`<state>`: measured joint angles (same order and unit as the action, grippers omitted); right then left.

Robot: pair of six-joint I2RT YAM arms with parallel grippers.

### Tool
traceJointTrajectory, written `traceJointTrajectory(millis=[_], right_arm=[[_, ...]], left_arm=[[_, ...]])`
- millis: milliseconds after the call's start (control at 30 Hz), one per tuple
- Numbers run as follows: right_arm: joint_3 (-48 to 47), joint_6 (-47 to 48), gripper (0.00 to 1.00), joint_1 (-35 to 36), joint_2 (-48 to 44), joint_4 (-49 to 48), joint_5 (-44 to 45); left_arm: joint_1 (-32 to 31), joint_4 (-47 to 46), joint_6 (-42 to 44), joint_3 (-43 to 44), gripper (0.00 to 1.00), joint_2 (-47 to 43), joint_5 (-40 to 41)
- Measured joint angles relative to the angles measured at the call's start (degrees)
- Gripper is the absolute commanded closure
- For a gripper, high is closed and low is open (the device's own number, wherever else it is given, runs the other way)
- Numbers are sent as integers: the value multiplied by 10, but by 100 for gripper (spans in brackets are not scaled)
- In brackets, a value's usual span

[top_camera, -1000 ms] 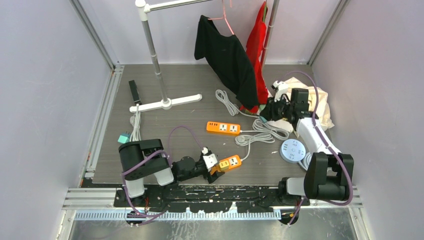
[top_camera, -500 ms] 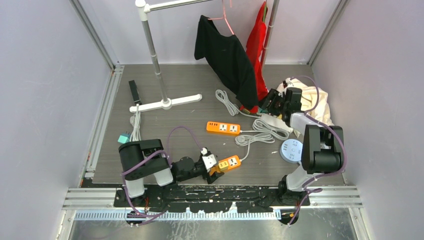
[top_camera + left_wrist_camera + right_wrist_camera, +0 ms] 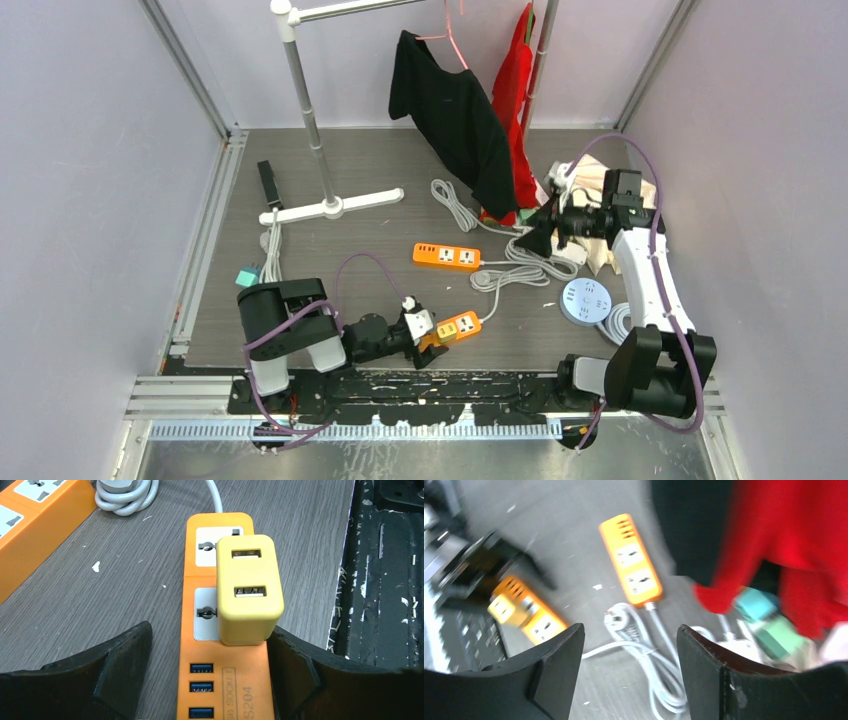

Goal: Pull the plug off the socket
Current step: Place the plug at the center of the board, then remove the plug from the socket.

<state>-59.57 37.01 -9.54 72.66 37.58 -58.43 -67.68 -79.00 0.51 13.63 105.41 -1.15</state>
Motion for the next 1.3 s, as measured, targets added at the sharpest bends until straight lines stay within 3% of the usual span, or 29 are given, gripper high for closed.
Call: traceJointTrajectory(millis=[133,267,400,667,833,967,1300], right_arm=[[1,231,22,42,-10,175,-70],[18,349,11,152,-2,230,-71],[58,419,11,287,5,230,-55],[127,355,20,447,22,87,-4],[142,290,29,484,56,-14,43],[148,263,38,505,74,-57,70],[146,259,81,528,99,-66,104]], left_arm=[[0,-1,0,-2,18,0,-1],[0,-1,0,-7,17,-5,0],[0,2,0,-19,17,-18,0],[0,3,0,-22,19,-25,0],[0,3,-1,-22,28,-25,0],[0,3,-1,-22,29,-25,0],[0,3,-1,-23,23,-25,5]])
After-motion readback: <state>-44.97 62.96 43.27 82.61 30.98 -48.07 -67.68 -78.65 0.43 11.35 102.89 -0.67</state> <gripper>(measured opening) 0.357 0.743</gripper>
